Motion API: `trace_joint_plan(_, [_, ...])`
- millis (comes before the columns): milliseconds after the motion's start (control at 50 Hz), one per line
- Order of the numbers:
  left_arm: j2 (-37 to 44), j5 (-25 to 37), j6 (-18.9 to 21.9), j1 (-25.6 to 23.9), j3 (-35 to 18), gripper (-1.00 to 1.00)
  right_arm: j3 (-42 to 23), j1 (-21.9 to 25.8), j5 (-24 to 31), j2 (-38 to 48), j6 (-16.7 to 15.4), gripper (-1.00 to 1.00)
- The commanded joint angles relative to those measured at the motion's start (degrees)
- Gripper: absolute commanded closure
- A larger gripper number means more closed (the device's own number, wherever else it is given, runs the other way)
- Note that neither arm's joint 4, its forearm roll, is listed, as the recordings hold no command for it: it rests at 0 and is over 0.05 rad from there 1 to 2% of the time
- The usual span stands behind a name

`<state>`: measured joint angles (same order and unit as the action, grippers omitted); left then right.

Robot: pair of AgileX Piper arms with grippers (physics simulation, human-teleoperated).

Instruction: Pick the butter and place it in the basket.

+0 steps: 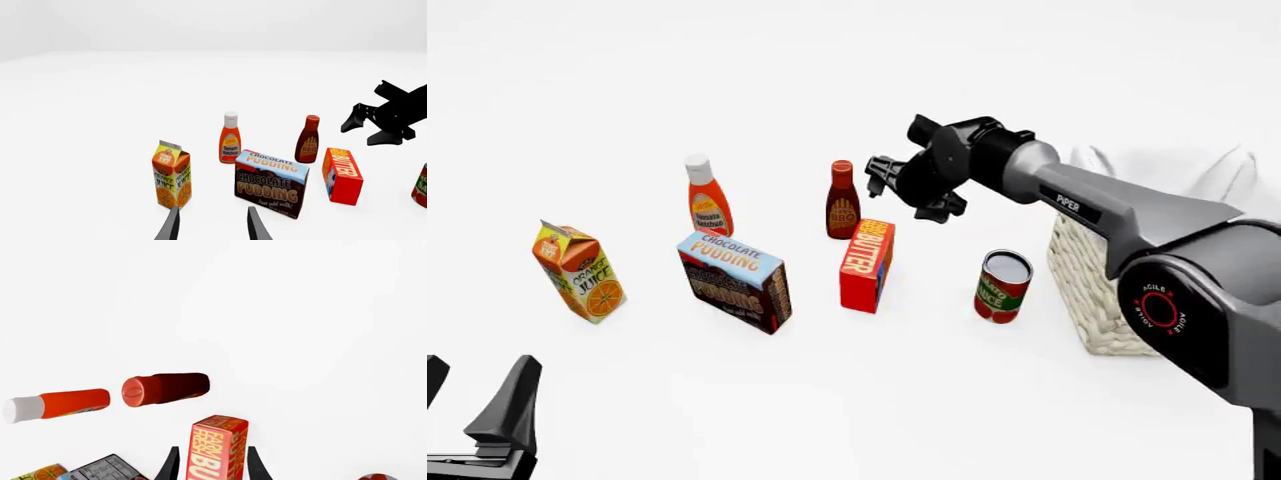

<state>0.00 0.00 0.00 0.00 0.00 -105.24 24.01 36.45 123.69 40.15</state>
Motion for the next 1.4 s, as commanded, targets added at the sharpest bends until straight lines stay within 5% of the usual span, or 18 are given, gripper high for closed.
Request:
trace_joint_plan(20, [0.0,0.0,0.0,0.0,0.0,-1.00,-0.5,0.3,0.1,0.6,-0.1,-1.00])
trace_joint_plan(1400, [0.0,0.0,0.0,0.0,0.0,-1.00,-4.2,1.5,0.9,5.9,1.2,-1.00])
